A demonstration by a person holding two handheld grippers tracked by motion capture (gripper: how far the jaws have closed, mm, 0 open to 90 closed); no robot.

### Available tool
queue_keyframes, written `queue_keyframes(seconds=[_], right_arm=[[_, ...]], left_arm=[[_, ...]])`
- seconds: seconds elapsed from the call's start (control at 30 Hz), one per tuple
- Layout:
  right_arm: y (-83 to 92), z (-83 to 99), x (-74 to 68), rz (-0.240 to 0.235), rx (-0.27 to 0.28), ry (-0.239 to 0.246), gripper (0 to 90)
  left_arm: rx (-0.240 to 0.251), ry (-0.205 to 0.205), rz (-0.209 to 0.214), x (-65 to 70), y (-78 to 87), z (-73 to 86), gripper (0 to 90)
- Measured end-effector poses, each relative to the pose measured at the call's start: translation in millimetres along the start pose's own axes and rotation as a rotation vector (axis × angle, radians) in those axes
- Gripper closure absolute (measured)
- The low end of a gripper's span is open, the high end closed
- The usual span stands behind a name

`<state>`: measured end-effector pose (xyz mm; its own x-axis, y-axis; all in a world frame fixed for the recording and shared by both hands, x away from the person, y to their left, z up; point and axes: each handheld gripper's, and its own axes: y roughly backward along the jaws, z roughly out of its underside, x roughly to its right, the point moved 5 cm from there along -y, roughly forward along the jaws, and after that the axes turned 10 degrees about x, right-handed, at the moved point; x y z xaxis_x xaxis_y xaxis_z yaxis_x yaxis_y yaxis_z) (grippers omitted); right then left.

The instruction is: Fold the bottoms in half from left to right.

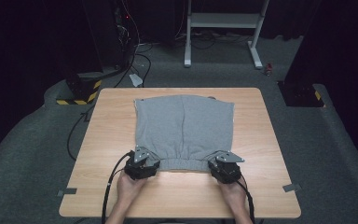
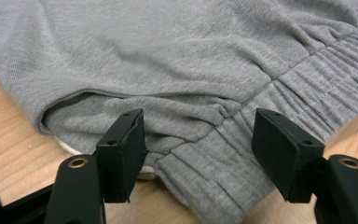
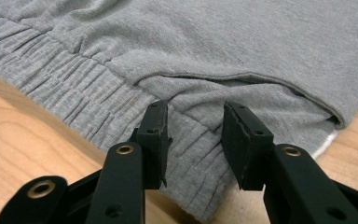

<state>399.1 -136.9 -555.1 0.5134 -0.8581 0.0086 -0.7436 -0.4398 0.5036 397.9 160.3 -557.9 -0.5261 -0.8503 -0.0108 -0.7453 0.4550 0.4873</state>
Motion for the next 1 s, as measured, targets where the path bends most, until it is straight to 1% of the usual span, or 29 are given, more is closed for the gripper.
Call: queue_keyframes(seconds=[0.3, 0.4, 0.47, 0.6, 0.7, 0.8, 0.97, 1.0], right_arm=[[9.8, 5.6, -7.0, 0.002, 0.0, 0.001, 60.6], [12.9, 7.5, -8.7, -0.001, 0.002, 0.008, 60.6], [16.3, 9.4, -10.7, -0.001, 0.0, 0.005, 60.5], [20.5, 11.9, -12.4, -0.006, 0.001, 0.008, 60.5], [22.8, 13.2, -13.6, -0.009, 0.0, 0.007, 60.4], [24.1, 13.9, -14.0, -0.011, 0.001, 0.01, 60.4], [26.6, 15.4, -14.7, -0.016, 0.001, 0.009, 60.2], [28.6, 16.5, -15.4, -0.02, 0.001, 0.007, 60.1]], left_arm=[[0.002, -0.003, -0.004, 7.0, 8.5, 4.7, 34.7], [0.003, -0.029, -0.01, 11.2, 12.4, 6.3, 34.8], [0.007, -0.024, -0.003, 12.4, 13.8, 7.4, 34.9], [-0.001, -0.004, 0.022, 12.6, 16.5, 9.4, 34.9], [-0.004, 0.004, 0.03, 13.4, 18.0, 10.4, 34.9], [-0.004, 0.0, 0.032, 14.3, 19.7, 11.3, 34.9], [-0.006, 0.009, 0.038, 16.1, 22.1, 12.9, 34.9], [-0.007, 0.016, 0.044, 17.8, 23.9, 14.1, 34.9]])
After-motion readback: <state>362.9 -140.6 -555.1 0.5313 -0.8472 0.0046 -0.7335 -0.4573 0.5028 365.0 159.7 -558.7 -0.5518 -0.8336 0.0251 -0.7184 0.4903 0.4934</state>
